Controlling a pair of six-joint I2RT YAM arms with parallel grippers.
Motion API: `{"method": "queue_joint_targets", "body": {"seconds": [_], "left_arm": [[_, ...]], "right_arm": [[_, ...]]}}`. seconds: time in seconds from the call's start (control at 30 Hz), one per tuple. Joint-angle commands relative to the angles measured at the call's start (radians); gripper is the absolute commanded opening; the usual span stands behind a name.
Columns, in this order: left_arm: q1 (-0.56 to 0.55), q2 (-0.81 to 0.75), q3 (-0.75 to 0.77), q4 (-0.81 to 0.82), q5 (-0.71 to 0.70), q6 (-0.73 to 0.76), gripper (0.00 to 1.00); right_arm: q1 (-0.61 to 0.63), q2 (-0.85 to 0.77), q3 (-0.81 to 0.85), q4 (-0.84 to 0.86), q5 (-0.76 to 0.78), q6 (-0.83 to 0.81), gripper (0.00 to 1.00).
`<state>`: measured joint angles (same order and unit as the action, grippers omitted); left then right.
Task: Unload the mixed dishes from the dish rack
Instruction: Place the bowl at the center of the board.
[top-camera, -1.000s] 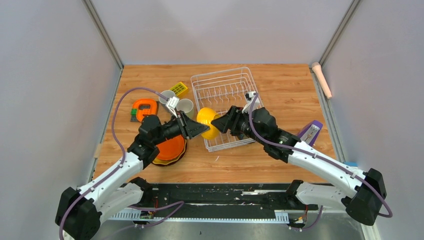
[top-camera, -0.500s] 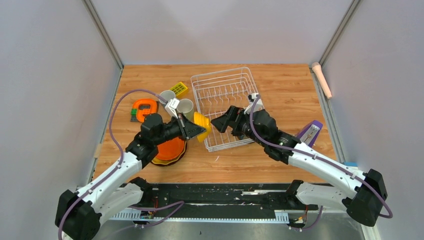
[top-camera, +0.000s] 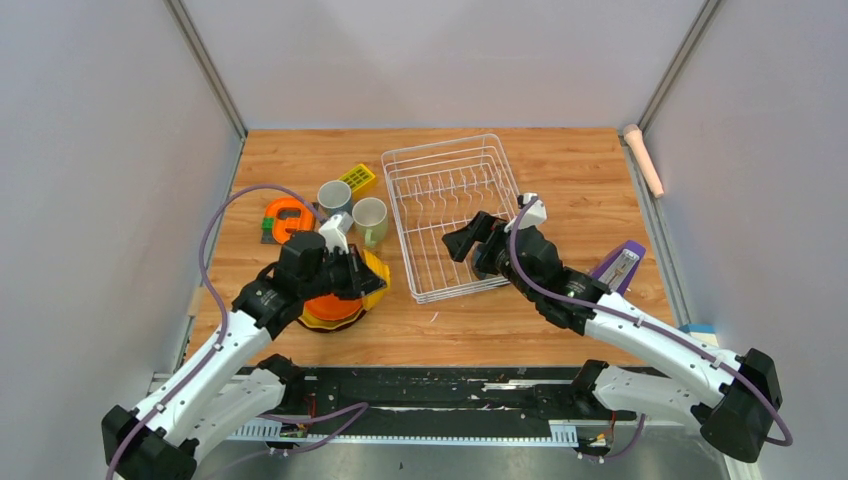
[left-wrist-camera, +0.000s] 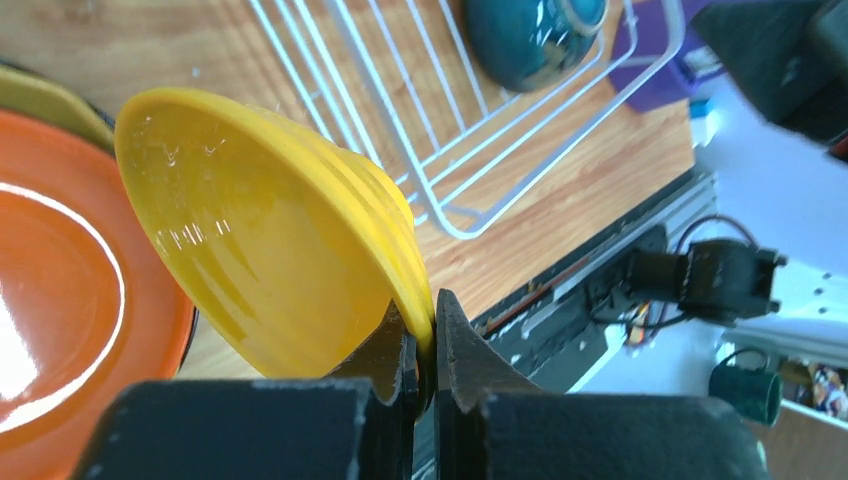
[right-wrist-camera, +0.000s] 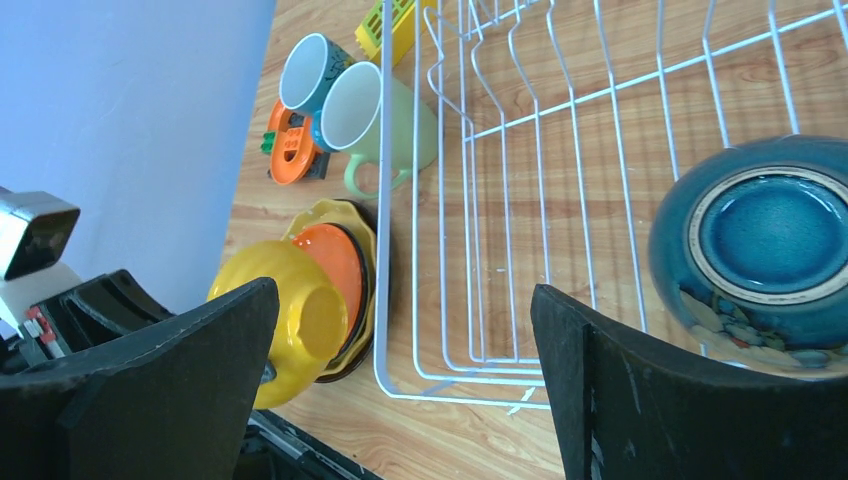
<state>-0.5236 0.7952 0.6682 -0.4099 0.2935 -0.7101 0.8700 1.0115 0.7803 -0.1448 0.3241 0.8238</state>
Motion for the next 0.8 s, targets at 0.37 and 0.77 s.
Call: {"method": "queue_joint_targets", "body": {"seconds": [0.37,0.77], "left_arm": [[-0.098,-0.08,-0.022,-0.254,0.049,0.075,0.0],[-0.301,0.169,0.023,-0.215,-0.187,0.019,0.0]], "right_arm": [[-0.002,-0.038,0.006,-0.054,0.103,0.003,1.0],[-0.028,0.026,0.044,-0.144,0.1,0.023,1.0]]}}
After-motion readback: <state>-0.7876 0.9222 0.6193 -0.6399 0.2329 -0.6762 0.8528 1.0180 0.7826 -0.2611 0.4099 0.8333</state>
